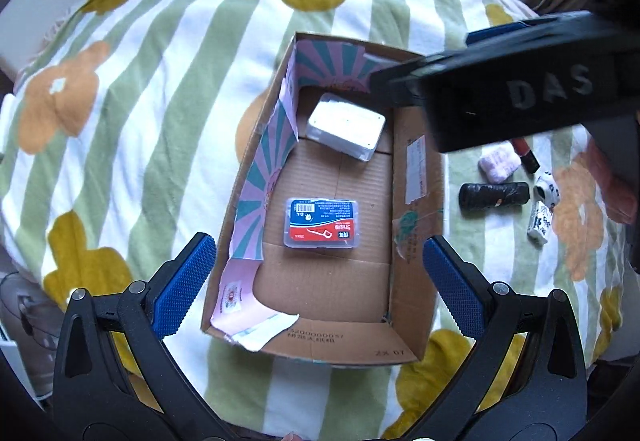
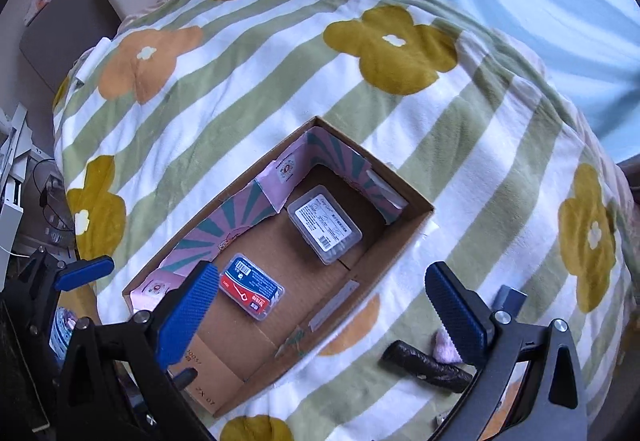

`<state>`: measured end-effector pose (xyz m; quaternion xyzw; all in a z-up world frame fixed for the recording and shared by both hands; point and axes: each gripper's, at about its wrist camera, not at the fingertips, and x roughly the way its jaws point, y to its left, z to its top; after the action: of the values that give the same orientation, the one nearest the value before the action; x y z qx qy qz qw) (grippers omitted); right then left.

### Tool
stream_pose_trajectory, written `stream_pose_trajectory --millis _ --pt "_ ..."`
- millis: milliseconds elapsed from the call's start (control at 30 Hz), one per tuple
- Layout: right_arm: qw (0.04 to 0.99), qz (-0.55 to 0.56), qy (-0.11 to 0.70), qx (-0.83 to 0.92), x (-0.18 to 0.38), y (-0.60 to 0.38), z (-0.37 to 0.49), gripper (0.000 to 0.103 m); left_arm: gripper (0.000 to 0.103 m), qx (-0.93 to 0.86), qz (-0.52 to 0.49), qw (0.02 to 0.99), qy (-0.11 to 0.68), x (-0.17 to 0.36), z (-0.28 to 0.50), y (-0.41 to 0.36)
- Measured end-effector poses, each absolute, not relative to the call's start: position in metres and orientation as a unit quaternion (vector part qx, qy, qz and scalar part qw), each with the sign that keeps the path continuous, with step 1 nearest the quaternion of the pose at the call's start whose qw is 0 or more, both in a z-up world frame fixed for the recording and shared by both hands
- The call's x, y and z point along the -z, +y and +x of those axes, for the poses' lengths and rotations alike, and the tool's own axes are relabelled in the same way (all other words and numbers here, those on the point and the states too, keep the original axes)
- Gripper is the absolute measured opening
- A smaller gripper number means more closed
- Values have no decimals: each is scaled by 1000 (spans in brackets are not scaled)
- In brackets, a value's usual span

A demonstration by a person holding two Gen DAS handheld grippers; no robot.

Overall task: Organize objects
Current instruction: 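Withdraw both grippers from the cardboard box back toward the remaining items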

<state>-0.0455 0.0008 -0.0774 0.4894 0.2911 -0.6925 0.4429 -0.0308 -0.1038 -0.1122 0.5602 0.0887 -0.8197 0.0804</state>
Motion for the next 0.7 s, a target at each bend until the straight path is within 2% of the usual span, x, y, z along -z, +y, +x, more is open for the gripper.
stream_pose_trajectory --millis 267,700 --pt "369 493 213 759 28 91 -39 103 103 841 529 63 91 69 -10 -88" --pt "215 496 92 836 10 235 -22 103 103 854 516 9 70 36 -18 -30"
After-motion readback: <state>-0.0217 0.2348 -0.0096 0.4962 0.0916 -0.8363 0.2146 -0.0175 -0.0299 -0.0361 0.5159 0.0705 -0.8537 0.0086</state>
